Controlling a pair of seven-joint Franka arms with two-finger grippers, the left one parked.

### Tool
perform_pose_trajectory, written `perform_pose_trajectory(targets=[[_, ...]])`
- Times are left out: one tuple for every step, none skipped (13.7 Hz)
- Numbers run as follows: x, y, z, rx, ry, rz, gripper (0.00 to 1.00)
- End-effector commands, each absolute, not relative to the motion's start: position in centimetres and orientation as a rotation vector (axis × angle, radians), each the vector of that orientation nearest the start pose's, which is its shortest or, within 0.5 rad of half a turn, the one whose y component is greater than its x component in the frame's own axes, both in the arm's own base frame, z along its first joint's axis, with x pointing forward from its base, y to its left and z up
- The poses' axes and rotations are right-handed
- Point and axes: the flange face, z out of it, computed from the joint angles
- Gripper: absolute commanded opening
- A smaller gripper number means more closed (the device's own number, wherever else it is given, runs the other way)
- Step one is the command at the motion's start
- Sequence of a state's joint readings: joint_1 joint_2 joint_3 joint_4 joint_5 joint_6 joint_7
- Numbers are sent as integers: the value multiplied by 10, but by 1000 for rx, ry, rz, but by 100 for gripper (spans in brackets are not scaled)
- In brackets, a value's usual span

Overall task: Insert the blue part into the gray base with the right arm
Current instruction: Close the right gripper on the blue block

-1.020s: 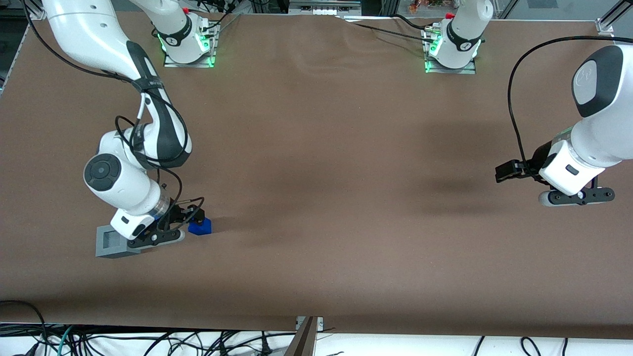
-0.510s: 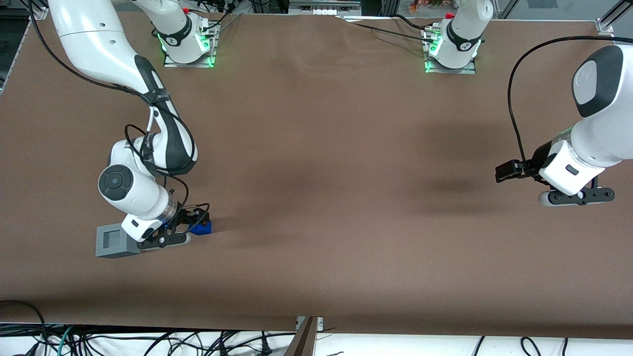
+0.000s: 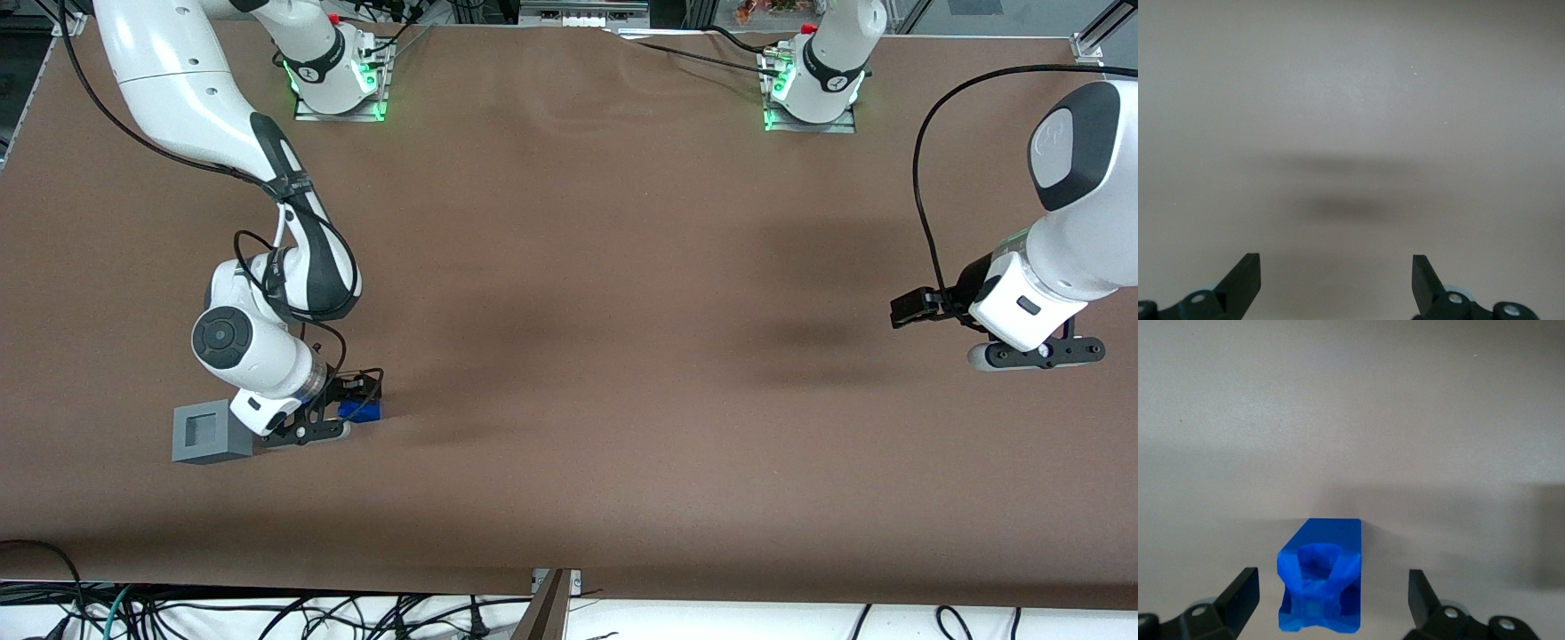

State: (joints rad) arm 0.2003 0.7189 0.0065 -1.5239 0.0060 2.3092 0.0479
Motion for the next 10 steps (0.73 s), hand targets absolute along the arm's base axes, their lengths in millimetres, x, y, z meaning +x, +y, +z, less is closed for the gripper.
perform_pose_trajectory(targets=[[705, 148, 241, -3111, -155, -110, 82], [704, 149, 241, -3111, -155, -110, 65], [704, 150, 241, -3110, -157, -110, 52], [704, 150, 241, -3111, -158, -110, 43], [704, 150, 241, -3111, -158, -108, 37], [704, 150, 241, -3112, -162, -108, 34], [704, 151, 242, -3112, -166, -110, 31], [704, 152, 245, -3111, -181, -118, 31], [707, 151, 254, -3110, -195, -137, 31], [712, 147, 270, -3108, -197, -171, 31]])
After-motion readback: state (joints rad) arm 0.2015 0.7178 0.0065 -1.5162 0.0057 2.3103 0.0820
